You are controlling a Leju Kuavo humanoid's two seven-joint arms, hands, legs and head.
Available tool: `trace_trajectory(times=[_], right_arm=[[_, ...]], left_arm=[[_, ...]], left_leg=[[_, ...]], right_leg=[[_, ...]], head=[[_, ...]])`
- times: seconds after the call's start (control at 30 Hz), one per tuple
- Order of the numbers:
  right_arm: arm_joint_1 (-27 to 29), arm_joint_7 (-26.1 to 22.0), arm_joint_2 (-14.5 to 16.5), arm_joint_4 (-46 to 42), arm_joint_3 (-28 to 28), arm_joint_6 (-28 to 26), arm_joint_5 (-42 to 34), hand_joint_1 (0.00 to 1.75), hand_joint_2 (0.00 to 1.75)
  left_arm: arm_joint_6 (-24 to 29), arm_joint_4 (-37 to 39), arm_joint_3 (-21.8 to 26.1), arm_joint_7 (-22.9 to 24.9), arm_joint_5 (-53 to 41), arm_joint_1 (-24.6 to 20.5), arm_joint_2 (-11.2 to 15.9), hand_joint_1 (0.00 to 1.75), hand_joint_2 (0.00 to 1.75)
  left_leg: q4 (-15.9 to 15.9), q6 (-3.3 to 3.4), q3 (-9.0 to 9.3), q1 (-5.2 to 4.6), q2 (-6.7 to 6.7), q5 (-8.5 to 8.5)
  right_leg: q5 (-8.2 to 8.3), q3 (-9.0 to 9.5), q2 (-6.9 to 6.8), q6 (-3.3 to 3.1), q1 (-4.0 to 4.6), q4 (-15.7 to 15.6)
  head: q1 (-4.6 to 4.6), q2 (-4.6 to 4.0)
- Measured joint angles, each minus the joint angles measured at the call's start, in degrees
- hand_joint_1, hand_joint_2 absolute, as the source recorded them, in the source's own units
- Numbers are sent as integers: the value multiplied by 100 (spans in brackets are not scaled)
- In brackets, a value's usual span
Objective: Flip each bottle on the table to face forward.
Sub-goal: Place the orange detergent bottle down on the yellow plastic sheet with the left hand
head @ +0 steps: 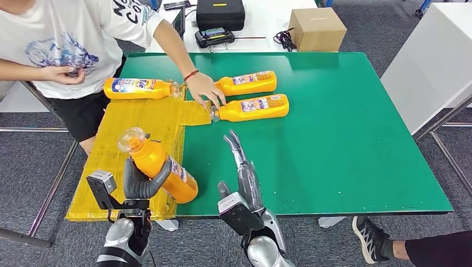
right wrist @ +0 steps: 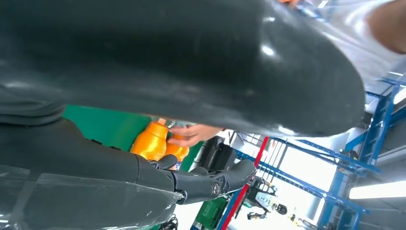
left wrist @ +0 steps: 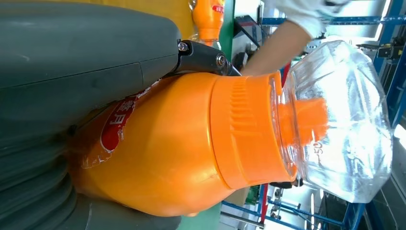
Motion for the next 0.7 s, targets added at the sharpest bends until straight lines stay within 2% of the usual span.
trace_trajectory(times=[0.2, 0.37, 0.5, 0.6, 0.7], right_arm=[[94, -327, 0, -337, -14, 3, -300, 0, 0], [149, -517, -27, -832, -51, -98, -861, 0, 0], [138, -564, -46, -955, -128, -52, -1219, 0, 0], [114, -586, -46, -985, -151, 33, -1297, 0, 0], [84, -552, -46, -1040, -158, 110, -1321, 0, 0]], left_arm=[[507, 24, 167, -209, -272, -125, 24, 175, 175], [1519, 31, 297, -491, -1556, -347, 111, 175, 175], [2468, 85, 316, -416, -3337, -515, 243, 175, 175], [3142, 237, 360, -181, -5451, -666, 354, 175, 175], [3306, 321, 543, -60, -7558, -746, 388, 175, 175]], left_leg=[[0, 0, 0, 0, 0, 0], [0, 0, 0, 0, 0, 1], [0, 1, 0, 0, 0, 2], [0, 1, 1, 0, -1, 2], [0, 1, 1, 0, 2, 3]], right_leg=[[0, -1, 0, 0, 0, 0], [0, 1, 0, 0, 0, 1], [1, 2, 0, 0, 0, 1], [1, 2, -1, 0, 0, 1], [1, 1, 1, 0, 0, 2]], head=[[0, 0], [1, 0], [1, 0], [0, 0], [1, 0]])
